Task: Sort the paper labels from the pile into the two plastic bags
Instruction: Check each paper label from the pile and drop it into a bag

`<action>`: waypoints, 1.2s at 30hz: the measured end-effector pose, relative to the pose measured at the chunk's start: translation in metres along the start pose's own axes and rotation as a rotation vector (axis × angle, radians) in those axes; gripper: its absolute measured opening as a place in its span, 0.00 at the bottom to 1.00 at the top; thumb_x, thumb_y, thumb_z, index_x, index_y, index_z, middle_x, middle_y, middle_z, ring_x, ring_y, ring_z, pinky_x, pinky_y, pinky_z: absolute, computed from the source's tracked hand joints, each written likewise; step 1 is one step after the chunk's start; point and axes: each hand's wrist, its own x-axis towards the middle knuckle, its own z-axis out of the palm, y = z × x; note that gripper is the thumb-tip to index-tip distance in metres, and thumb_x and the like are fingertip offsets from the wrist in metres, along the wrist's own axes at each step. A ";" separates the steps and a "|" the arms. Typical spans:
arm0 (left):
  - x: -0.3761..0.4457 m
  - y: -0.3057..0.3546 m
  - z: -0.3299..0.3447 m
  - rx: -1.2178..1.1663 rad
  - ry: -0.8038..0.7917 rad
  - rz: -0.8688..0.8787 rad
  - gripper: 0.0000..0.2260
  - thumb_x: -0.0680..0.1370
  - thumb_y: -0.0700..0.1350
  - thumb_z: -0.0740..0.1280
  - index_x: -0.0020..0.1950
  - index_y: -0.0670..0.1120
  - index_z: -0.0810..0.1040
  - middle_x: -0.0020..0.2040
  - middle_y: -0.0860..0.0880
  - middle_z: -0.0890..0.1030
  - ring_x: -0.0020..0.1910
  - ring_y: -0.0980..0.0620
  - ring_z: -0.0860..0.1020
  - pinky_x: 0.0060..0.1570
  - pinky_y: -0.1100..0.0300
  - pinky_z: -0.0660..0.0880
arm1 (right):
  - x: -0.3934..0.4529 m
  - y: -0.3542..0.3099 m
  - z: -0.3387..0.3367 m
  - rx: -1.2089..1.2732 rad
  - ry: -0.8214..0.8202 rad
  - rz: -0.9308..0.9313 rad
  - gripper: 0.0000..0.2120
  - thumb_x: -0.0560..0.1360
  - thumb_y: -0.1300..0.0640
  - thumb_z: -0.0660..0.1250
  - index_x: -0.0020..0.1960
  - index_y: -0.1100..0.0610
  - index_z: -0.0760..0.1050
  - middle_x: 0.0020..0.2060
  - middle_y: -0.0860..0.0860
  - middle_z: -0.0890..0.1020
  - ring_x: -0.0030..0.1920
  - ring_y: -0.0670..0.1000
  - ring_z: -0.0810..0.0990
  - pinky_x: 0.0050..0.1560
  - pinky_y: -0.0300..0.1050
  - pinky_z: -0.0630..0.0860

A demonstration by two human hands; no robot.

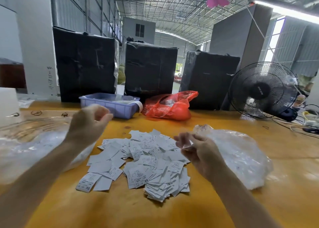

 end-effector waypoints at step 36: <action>-0.063 0.031 0.066 -0.698 -0.468 -0.506 0.11 0.62 0.50 0.74 0.40 0.45 0.85 0.37 0.49 0.85 0.33 0.57 0.78 0.36 0.65 0.74 | -0.012 0.037 0.027 -0.385 -0.225 -0.057 0.05 0.75 0.60 0.68 0.41 0.60 0.81 0.32 0.51 0.83 0.31 0.45 0.78 0.34 0.36 0.74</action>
